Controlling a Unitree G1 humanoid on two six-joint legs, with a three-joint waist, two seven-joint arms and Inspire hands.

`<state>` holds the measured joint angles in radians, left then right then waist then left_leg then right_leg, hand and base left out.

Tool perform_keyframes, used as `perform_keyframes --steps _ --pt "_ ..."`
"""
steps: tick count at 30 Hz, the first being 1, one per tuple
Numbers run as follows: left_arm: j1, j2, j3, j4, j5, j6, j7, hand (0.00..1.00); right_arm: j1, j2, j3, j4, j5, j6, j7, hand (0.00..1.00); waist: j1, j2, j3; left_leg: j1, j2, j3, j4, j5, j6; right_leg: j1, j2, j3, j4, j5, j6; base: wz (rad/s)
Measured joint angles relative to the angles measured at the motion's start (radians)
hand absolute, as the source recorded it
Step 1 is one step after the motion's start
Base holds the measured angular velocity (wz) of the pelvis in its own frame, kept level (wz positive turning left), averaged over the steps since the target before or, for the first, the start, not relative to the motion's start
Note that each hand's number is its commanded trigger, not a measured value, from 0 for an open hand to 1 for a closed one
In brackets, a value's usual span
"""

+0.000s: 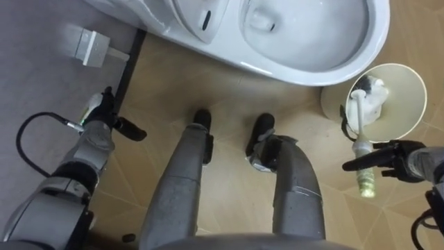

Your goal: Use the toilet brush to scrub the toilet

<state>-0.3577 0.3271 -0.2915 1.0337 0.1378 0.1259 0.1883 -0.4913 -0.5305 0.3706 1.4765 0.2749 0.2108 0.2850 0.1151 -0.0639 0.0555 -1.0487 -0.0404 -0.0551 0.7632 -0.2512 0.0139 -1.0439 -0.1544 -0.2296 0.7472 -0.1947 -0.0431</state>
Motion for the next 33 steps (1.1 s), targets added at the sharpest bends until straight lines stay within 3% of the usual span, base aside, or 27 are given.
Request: perform_keyframes --steps 2,7,20,29,33 --pt "0.000 -0.001 -0.008 -0.003 -0.017 0.001 0.003 0.00 0.000 0.001 0.000 0.000 0.012 0.000 -0.013 0.00 -0.002 0.005 0.0032 -0.007 -0.007 0.000 0.002 0.000 0.000 -0.011 -0.007 0.003 0.015 -0.008 0.001 0.11" --pt "-0.001 -0.001 -0.005 -0.036 -0.028 -0.001 0.006 0.00 -0.001 0.003 -0.013 0.000 0.037 0.009 -0.030 0.00 -0.009 0.010 0.0022 -0.058 -0.028 -0.001 0.029 -0.001 -0.001 -0.074 -0.034 0.007 0.072 -0.035 -0.002 0.15" --pt "-0.006 -0.002 -0.013 -0.064 -0.076 -0.004 0.068 0.00 0.002 0.004 0.000 0.001 0.205 0.021 -0.103 0.00 -0.013 0.016 0.0018 -0.119 -0.035 0.008 0.072 -0.006 -0.005 -0.148 -0.034 0.037 0.126 -0.043 -0.005 0.01" --pt "-0.026 -0.001 -0.047 -0.071 -0.107 -0.023 0.111 0.00 0.002 0.012 0.000 0.004 0.399 0.022 -0.167 0.00 -0.028 0.036 0.0017 -0.171 -0.034 0.013 0.103 -0.010 -0.001 -0.196 -0.034 0.039 0.145 -0.041 -0.003 0.00" --pt "-0.028 -0.001 -0.049 -0.071 -0.148 -0.024 0.116 0.00 0.003 0.013 0.003 0.008 0.466 0.016 -0.200 0.00 -0.023 0.043 0.0021 -0.169 -0.022 0.027 0.105 -0.015 0.004 -0.197 -0.020 0.054 0.139 -0.037 0.001 -0.12"
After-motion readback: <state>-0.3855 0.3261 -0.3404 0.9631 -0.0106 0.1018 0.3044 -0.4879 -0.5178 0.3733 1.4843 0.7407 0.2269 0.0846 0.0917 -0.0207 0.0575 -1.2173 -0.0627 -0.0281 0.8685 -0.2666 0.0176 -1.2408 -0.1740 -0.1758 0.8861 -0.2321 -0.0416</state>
